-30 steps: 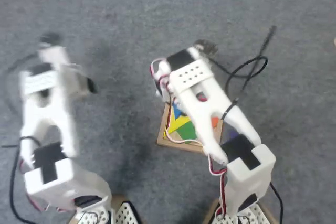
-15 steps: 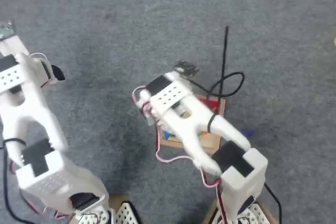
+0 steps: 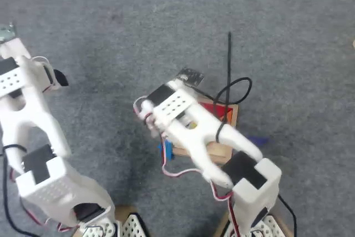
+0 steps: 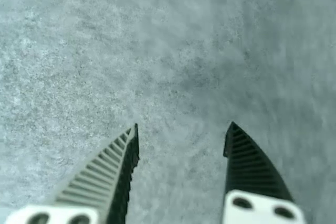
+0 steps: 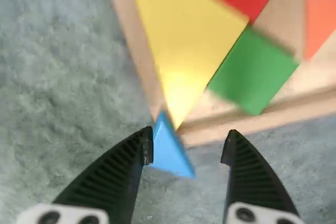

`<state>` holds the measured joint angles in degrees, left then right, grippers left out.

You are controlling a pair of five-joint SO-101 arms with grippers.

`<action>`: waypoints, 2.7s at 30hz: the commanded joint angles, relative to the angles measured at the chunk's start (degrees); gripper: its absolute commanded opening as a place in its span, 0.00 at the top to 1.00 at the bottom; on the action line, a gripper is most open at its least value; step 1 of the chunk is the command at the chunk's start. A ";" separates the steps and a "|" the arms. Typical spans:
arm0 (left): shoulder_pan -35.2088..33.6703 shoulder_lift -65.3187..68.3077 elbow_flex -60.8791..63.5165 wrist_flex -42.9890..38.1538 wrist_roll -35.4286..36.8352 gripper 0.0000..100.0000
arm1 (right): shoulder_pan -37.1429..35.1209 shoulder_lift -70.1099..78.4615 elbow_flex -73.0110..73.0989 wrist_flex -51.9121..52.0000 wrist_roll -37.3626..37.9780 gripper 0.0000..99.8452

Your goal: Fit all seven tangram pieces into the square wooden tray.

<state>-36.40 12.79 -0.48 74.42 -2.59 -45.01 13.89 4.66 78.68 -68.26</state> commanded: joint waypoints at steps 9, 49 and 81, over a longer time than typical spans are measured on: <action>10.20 -13.01 -0.92 24.70 -26.29 0.74 | 30.81 -23.52 -11.43 16.13 61.98 0.80; 40.62 -26.55 51.38 -8.53 -19.25 0.75 | 45.14 -43.74 50.46 -18.86 73.23 0.87; 49.41 -9.41 31.43 -9.05 -15.82 0.75 | 44.70 -43.74 50.29 -18.95 73.14 0.87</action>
<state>10.90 3.65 33.54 65.10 -19.91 -0.53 -27.87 55.47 60.40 5.49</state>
